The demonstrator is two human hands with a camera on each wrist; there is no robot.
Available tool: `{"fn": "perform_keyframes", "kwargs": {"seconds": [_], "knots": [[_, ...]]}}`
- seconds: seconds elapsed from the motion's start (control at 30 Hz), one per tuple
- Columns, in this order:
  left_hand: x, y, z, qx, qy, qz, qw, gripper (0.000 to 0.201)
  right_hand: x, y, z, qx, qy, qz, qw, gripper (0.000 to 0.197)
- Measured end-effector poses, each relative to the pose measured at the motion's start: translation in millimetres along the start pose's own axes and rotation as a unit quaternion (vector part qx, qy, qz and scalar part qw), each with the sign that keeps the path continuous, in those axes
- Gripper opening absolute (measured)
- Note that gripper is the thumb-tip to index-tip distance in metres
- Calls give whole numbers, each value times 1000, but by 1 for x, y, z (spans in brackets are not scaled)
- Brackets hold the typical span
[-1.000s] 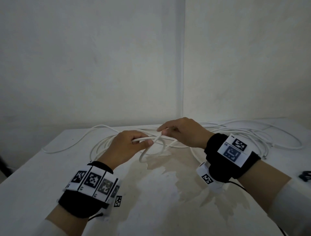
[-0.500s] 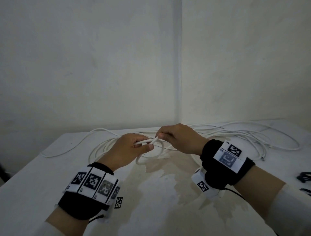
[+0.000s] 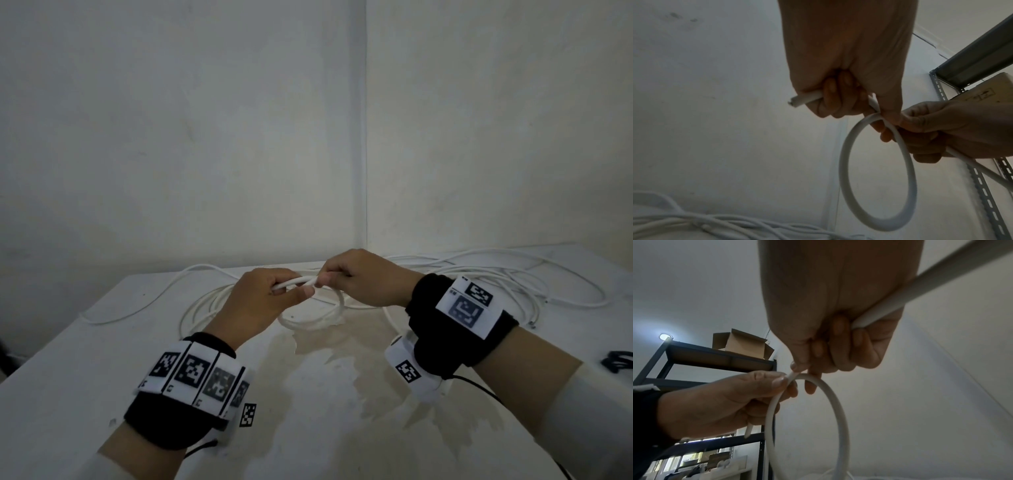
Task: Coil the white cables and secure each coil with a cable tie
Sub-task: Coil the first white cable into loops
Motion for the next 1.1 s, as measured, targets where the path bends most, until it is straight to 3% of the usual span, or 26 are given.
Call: {"fn": "perform_keyframes", "kwargs": {"seconds": [0.07, 0.17, 0.33, 0.47, 0.57, 0.73, 0.9, 1.1], "knots": [[3, -1, -2, 0, 17, 3, 1000, 33, -2, -1, 0, 1, -4, -11, 1000, 26], [7, 4, -3, -13, 45, 36, 998, 19, -10, 5, -3, -35, -19, -27, 999, 30], [12, 10, -8, 14, 101, -10, 995, 26, -25, 9, -6, -61, -54, -45, 996, 30], [5, 4, -9, 32, 74, -39, 996, 14, -29, 5, -5, -78, -63, -30, 994, 30], [5, -2, -9, 7, 54, -36, 998, 9, -28, 6, -6, -93, -57, -7, 994, 30], [1, -12, -9, -12, 47, -107, 993, 29, -20, 9, -7, -103, -31, 36, 994, 29], [2, -17, -9, -56, 65, -103, 991, 42, -18, 7, -8, -92, -33, 67, 993, 27], [7, -10, -5, -137, 44, 13, 990, 22, -14, 6, -9, -83, -26, 61, 994, 29]]}}
Point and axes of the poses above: each hand's wrist, its own z-axis towards the middle knuckle, its own y-axis out of the back of the hand, x = y × z, the point moved 3 cm from there along z, towards the middle knuckle, and after that the axes turned 1 degree about -x, right-handed, at the moved point
